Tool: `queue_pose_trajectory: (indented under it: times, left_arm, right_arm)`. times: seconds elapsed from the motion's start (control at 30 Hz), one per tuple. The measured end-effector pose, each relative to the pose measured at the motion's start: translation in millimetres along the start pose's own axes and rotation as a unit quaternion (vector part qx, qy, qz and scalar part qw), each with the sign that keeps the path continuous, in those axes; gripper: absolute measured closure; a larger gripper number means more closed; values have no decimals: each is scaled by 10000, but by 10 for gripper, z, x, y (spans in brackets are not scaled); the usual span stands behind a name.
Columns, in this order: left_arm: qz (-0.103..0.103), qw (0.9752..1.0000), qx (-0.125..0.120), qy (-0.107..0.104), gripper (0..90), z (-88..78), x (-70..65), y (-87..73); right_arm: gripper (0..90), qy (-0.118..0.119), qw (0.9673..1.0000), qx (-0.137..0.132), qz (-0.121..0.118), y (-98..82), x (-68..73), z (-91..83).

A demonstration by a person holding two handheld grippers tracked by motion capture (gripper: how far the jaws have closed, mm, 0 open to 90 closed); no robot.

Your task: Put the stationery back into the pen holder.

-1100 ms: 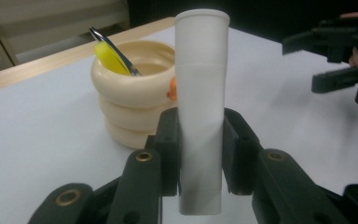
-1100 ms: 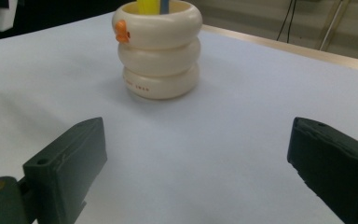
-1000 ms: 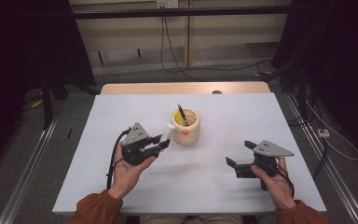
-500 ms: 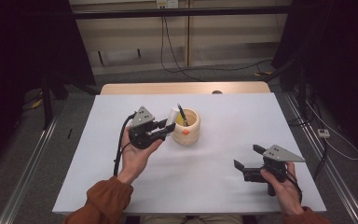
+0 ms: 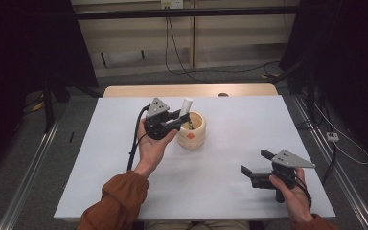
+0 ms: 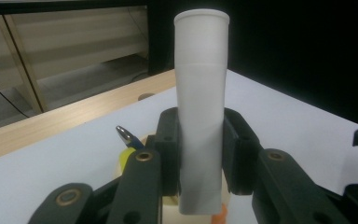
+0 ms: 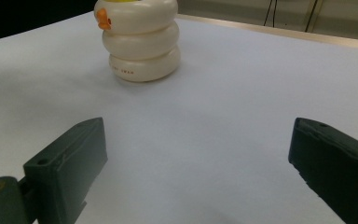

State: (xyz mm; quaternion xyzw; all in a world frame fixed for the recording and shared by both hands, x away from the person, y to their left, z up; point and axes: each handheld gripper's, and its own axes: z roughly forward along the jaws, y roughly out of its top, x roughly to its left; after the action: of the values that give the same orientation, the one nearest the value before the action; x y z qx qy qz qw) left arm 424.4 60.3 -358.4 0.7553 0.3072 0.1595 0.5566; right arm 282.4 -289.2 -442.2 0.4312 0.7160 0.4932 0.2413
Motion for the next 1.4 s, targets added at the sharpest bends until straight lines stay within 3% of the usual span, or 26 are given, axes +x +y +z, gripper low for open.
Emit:
queue_pose_trajectory:
  times: [0.37, 0.67, 1.0, 1.3, 1.4]
  left_arm:
    - [-79, 9998, 29, 202, 711, 304, 55, -15]
    - [-60, 9998, 15, 165, 711, 475, 11, -52]
    - [13, 9996, 257, 91, 710, 574, 4, -175]
    - [-80, 9988, 429, 207, 709, 616, 41, -251]
    - [-20, 9986, 472, 251, 705, 620, 31, -254]
  right_arm:
    - [44, 20, 10000, 21, -8, -9, -16, 19]
    - [44, 68, 10000, -13, 36, -19, 13, 35]
    - [44, 74, 9999, -23, 87, -29, 2, 40]
    - [45, 93, 9999, -51, 105, -28, 4, 42]
    - [45, 84, 9999, -47, 107, -29, 0, 41]
